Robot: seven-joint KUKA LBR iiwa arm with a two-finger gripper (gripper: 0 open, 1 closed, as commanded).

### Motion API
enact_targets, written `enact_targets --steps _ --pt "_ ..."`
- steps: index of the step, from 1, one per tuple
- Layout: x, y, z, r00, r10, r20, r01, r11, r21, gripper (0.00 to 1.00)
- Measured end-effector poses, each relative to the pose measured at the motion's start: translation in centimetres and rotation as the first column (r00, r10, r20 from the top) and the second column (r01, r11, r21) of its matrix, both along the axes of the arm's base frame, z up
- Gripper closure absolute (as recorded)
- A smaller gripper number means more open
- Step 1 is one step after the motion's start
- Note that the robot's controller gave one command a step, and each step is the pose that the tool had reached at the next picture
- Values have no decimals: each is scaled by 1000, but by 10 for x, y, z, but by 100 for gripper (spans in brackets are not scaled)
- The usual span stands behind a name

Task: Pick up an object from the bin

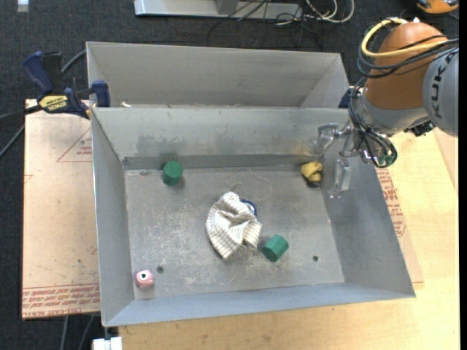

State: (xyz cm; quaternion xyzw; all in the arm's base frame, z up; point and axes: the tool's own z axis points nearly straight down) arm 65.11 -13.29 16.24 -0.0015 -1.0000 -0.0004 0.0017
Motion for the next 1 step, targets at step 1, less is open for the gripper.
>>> enact_targets --steps 1 --pt "1 1 5 1000 3 6 -3 1000 -1 0"
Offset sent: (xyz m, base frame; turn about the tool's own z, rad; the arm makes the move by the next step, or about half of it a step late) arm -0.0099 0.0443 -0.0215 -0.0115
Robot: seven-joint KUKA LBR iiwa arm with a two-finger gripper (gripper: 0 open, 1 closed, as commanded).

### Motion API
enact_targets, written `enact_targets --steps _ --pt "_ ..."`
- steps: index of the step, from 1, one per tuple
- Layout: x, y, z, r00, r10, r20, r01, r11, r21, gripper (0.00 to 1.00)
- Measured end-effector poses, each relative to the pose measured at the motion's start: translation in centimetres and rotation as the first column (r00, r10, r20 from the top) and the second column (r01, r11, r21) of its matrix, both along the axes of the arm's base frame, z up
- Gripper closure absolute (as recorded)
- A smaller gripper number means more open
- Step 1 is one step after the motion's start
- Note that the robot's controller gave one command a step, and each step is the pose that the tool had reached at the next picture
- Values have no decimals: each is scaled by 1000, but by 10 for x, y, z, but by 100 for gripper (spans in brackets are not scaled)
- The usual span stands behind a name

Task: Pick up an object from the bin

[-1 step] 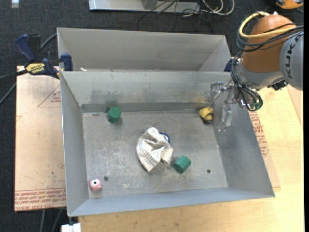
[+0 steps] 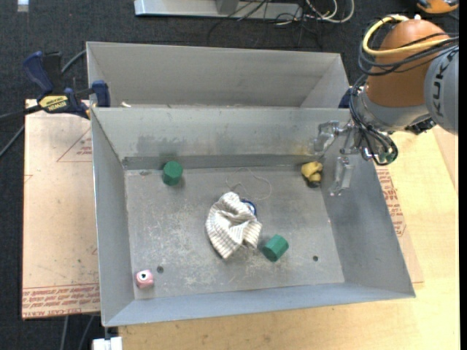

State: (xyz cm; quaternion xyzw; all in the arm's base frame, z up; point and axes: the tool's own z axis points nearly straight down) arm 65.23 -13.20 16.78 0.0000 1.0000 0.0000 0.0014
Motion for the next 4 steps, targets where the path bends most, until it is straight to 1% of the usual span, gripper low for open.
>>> enact_targets --steps 1,2,3,4 --pt "-11 47 -28 1000 12 -6 -12 1000 4 0" --pt "-1 6 73 1000 16 14 -16 1000 -4 0" --pt "-37 110 -49 1000 13 -2 -13 1000 5 0" --pt "-33 97 -51 1000 18 11 -18 1000 -1 0"
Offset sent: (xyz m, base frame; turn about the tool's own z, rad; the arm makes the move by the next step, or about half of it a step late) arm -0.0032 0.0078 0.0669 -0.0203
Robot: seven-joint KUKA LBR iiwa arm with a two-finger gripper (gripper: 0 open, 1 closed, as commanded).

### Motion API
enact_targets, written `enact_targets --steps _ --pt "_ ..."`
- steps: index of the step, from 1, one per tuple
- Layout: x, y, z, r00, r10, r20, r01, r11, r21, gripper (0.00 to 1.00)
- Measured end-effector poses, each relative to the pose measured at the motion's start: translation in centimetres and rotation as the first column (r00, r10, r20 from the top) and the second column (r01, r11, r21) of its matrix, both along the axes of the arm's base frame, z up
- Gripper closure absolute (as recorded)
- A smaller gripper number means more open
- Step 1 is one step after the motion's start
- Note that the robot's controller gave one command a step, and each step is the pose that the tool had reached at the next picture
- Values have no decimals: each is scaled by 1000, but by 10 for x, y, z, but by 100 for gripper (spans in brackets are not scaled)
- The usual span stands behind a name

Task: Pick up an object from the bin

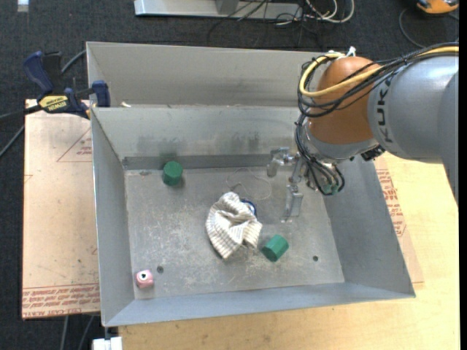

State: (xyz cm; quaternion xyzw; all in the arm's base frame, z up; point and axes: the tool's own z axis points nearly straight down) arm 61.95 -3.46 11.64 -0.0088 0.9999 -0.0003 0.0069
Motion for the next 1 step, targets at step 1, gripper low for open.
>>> enact_targets --steps 1 --pt "-57 73 -24 979 203 -14 -203 979 10 0"
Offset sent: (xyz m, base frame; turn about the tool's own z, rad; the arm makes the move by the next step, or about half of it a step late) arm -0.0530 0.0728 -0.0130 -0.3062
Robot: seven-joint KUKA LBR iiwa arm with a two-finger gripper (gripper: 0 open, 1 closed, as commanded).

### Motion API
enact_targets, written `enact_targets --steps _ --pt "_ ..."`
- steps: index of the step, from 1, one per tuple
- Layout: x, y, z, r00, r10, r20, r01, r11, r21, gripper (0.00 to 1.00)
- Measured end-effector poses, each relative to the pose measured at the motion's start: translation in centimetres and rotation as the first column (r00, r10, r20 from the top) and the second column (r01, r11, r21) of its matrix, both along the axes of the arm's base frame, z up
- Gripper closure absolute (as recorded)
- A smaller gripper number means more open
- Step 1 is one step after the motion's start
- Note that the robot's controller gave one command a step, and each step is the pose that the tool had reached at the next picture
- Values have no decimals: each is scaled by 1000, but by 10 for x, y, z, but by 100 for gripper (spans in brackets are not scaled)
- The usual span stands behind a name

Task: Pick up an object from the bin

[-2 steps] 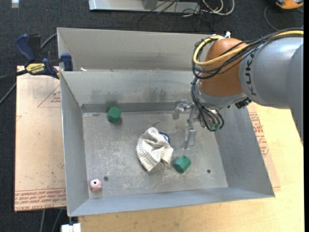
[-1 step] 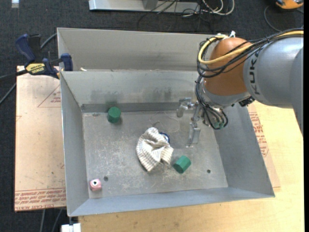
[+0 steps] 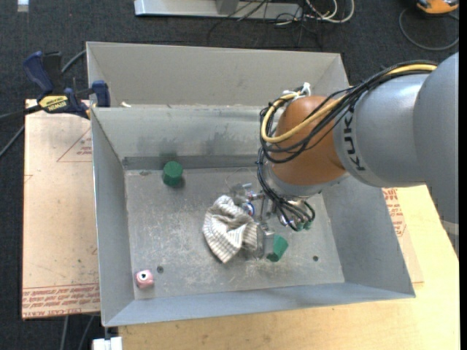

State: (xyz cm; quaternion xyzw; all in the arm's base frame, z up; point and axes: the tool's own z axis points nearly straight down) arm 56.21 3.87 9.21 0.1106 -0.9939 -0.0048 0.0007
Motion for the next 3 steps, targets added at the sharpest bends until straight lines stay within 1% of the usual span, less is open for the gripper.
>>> enact_targets --steps 1,2,3 --pt "5 0 11 995 101 19 -101 995 -10 100" --pt "5 1 11 995 102 19 -102 995 -11 100" --pt "9 7 204 993 114 25 -114 993 -10 100"
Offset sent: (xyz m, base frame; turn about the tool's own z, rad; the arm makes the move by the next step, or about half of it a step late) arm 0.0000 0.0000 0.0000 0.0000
